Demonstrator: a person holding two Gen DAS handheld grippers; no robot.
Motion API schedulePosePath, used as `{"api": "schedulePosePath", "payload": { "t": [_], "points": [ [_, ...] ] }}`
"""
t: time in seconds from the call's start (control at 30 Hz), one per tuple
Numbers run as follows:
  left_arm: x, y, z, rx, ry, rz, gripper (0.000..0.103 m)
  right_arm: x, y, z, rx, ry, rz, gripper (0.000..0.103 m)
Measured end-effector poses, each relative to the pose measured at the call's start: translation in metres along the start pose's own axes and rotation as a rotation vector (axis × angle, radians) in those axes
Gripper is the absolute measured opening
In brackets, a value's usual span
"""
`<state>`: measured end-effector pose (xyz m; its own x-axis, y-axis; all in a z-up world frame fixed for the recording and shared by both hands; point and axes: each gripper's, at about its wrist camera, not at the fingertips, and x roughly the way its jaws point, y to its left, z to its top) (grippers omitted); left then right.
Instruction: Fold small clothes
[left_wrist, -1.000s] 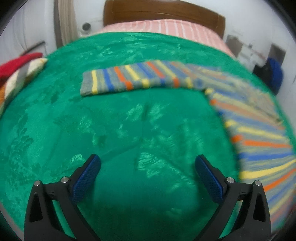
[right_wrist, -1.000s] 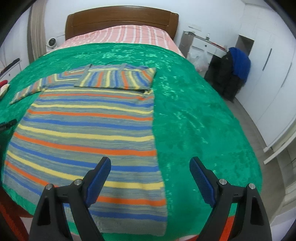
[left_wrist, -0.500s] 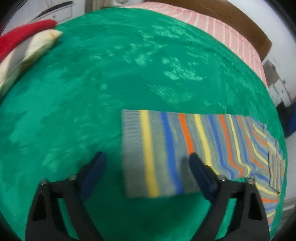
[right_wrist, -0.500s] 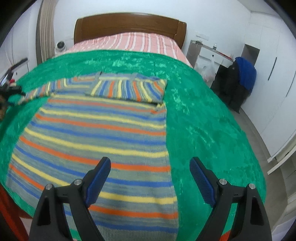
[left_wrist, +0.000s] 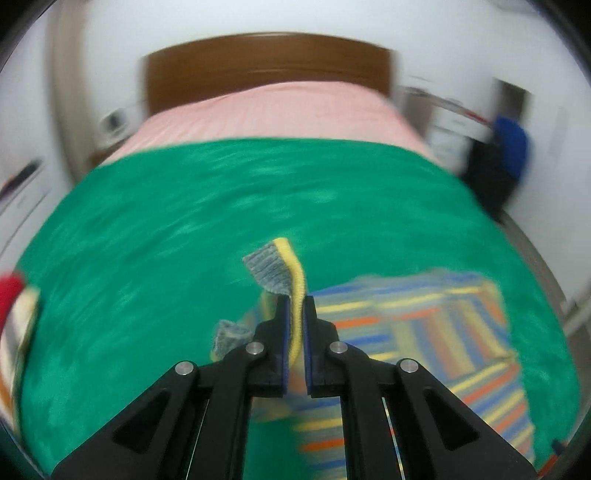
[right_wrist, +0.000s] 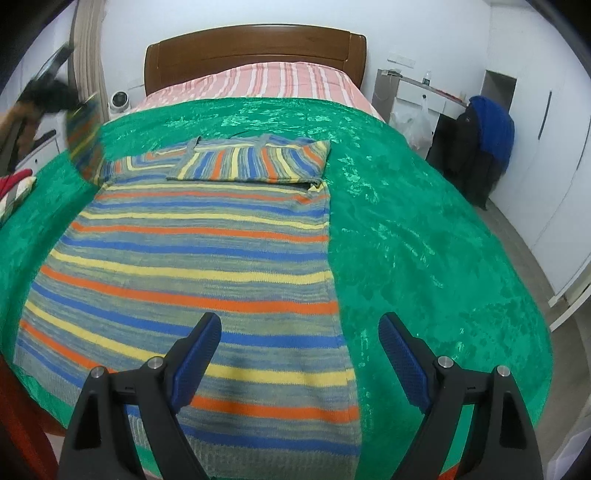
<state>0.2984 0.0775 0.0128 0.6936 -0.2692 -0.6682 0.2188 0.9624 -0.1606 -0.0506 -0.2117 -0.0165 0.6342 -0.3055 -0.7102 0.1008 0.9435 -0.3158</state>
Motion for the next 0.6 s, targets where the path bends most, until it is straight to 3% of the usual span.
{"api": "schedulePosePath", "payload": {
  "t": [0.13,0.17,0.27,0.37,0.43,0.53,0.6],
  "points": [
    [0.031,-0.1,-0.002,0.115,0.035,-0.122,0.007,0.0,-0.006,-0.006,0.02,0.007,0.006,0.086],
    [0.041,-0.118,-0.008,0.137,0.06,-0.145,0.014,0.0,-0.008,-0.009,0.021,0.006,0.003,0.086],
    [0.077,-0.154,-0.034,0.183,0.186,-0.186,0.073,0.003,-0.012,-0.014,0.026,0.009,-0.001,0.086],
    [0.071,-0.136,-0.047,0.132,0.165,-0.228,0.075,0.006,-0.02,-0.018,0.055,0.026,0.014,0.086],
    [0.067,-0.093,-0.043,0.034,0.155,-0.223,0.075,0.007,-0.025,-0.019,0.07,0.023,0.015,0.086],
    [0.074,-0.038,-0.031,-0.097,0.149,-0.142,0.076,0.01,-0.03,-0.019,0.087,0.022,0.019,0.086],
    [0.085,0.002,-0.035,-0.171,0.196,-0.085,0.077,0.011,-0.029,-0.018,0.084,0.016,0.027,0.086]
  ]
}}
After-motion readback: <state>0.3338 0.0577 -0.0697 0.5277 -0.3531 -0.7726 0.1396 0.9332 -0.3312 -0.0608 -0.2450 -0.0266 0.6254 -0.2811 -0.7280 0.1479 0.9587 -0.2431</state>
